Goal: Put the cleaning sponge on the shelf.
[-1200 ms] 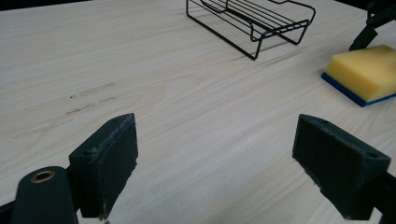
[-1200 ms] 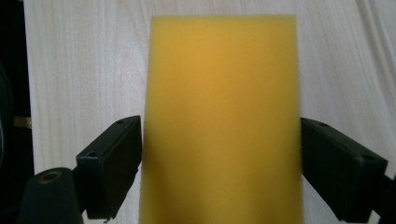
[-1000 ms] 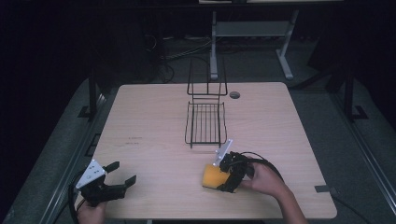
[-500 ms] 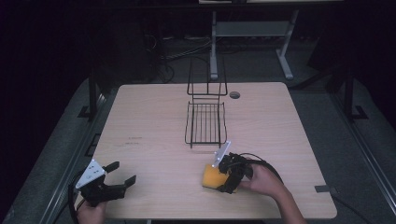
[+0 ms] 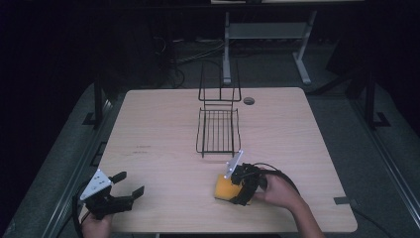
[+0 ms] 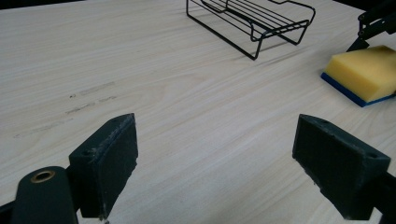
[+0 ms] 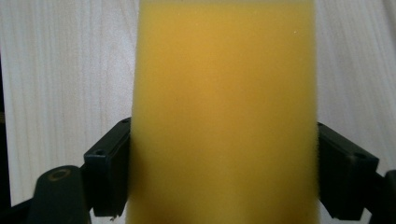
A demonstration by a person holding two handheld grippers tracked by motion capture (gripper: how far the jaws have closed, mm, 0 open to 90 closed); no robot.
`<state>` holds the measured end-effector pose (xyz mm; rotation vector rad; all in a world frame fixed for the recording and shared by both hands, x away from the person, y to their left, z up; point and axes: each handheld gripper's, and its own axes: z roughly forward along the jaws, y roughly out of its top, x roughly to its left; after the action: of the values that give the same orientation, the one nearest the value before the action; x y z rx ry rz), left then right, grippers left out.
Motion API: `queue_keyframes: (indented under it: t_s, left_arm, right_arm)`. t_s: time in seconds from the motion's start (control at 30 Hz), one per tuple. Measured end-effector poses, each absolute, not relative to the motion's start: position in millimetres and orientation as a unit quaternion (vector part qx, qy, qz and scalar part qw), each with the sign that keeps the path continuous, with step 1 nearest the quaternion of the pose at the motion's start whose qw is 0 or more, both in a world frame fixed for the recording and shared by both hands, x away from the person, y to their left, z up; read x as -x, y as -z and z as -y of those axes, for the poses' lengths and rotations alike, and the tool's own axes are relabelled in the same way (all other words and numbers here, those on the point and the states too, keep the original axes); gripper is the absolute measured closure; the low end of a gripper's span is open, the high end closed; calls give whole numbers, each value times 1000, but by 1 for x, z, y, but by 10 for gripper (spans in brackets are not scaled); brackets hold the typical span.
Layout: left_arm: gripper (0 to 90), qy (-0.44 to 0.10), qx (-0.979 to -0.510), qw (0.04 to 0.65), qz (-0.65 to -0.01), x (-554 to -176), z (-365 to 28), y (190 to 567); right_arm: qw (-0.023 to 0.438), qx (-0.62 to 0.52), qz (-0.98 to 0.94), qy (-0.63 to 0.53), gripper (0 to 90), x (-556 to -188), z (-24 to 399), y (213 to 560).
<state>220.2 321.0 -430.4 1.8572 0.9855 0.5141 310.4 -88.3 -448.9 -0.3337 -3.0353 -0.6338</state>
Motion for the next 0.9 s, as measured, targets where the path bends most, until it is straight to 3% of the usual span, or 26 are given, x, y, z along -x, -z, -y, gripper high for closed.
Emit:
queue_keyframes:
  t_s: [0.9]
  left_arm:
    - [134,-209,-753,474,-405,-221,-323,430]
  right_arm:
    - [21,89,974,205,214,-325,82,425]
